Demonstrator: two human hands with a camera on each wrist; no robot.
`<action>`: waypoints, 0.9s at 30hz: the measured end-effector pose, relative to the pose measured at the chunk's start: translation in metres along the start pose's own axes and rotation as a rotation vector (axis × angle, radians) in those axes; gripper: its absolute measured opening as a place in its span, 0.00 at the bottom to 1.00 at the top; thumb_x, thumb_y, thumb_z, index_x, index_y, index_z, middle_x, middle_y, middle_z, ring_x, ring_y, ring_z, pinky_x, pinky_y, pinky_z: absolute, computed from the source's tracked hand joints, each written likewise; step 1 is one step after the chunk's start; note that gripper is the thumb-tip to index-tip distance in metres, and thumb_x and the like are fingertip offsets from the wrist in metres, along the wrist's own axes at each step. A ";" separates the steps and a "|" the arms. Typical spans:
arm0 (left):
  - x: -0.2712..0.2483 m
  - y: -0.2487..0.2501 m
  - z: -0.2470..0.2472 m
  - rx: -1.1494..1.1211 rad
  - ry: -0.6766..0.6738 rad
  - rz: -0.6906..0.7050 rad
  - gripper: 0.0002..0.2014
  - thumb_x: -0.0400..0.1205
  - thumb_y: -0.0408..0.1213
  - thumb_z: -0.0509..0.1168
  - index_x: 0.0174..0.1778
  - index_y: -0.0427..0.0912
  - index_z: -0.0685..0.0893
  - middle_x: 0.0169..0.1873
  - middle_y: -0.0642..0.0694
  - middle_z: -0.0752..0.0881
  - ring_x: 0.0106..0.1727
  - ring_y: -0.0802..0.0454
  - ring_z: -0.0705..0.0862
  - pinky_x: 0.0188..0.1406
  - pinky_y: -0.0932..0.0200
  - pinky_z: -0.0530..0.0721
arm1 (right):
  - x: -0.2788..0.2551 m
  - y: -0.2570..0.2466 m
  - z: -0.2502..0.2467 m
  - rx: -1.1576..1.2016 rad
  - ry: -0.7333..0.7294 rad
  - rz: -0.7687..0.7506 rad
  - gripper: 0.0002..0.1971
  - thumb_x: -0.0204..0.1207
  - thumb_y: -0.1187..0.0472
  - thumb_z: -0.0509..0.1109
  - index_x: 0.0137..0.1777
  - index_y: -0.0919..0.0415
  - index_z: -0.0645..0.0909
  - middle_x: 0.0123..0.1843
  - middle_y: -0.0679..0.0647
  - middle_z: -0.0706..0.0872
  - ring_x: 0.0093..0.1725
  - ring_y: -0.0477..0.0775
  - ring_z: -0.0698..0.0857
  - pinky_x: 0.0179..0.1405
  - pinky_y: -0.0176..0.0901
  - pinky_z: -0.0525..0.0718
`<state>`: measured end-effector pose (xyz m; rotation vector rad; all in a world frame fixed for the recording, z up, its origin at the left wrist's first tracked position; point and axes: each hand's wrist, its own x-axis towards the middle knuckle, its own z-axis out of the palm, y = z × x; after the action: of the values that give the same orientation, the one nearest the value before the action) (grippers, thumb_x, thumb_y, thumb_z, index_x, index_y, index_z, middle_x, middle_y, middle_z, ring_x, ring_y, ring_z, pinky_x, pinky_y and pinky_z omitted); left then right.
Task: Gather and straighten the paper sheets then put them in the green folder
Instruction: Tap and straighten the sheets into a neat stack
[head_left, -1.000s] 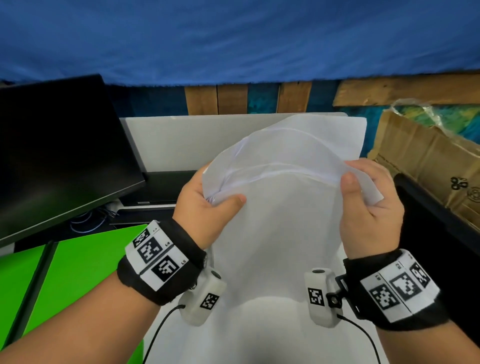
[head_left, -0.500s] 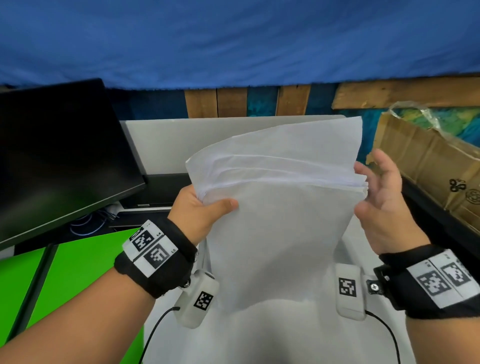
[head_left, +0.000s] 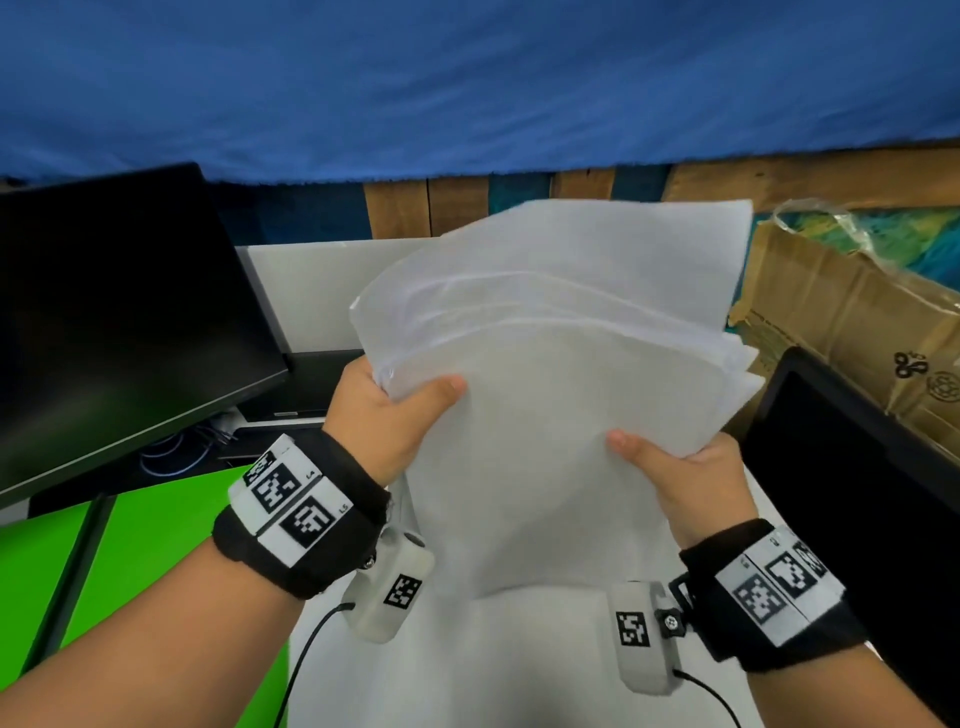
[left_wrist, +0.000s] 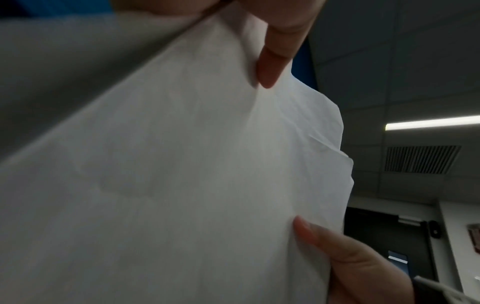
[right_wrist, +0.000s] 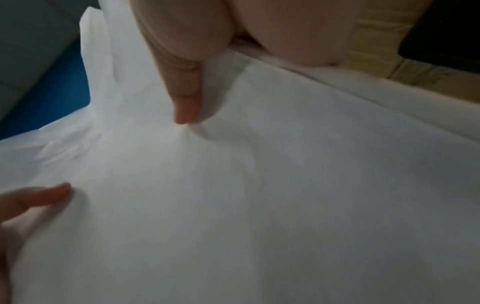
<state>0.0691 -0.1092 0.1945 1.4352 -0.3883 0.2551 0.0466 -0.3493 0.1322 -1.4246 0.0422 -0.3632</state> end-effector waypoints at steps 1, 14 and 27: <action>-0.001 0.004 0.000 -0.009 0.006 0.023 0.19 0.67 0.29 0.69 0.37 0.63 0.90 0.36 0.63 0.92 0.41 0.65 0.90 0.40 0.69 0.85 | -0.002 -0.009 0.002 0.004 0.008 -0.039 0.11 0.57 0.64 0.80 0.38 0.52 0.87 0.36 0.39 0.92 0.40 0.42 0.91 0.40 0.37 0.87; 0.002 0.008 0.007 0.127 -0.044 0.070 0.23 0.63 0.40 0.74 0.53 0.63 0.81 0.53 0.56 0.87 0.58 0.56 0.86 0.55 0.62 0.85 | 0.011 -0.076 0.011 -0.085 0.114 -0.422 0.06 0.68 0.59 0.70 0.34 0.48 0.87 0.44 0.50 0.89 0.45 0.48 0.86 0.47 0.42 0.84; 0.006 0.007 -0.001 0.090 -0.228 0.114 0.29 0.66 0.35 0.72 0.58 0.68 0.75 0.57 0.55 0.81 0.58 0.65 0.83 0.54 0.69 0.82 | 0.016 -0.070 0.010 -0.389 0.037 -0.406 0.10 0.74 0.63 0.63 0.45 0.51 0.85 0.49 0.59 0.86 0.51 0.46 0.83 0.57 0.41 0.82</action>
<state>0.0714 -0.1080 0.2031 1.5382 -0.6526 0.2032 0.0489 -0.3507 0.2043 -1.8130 -0.1567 -0.7469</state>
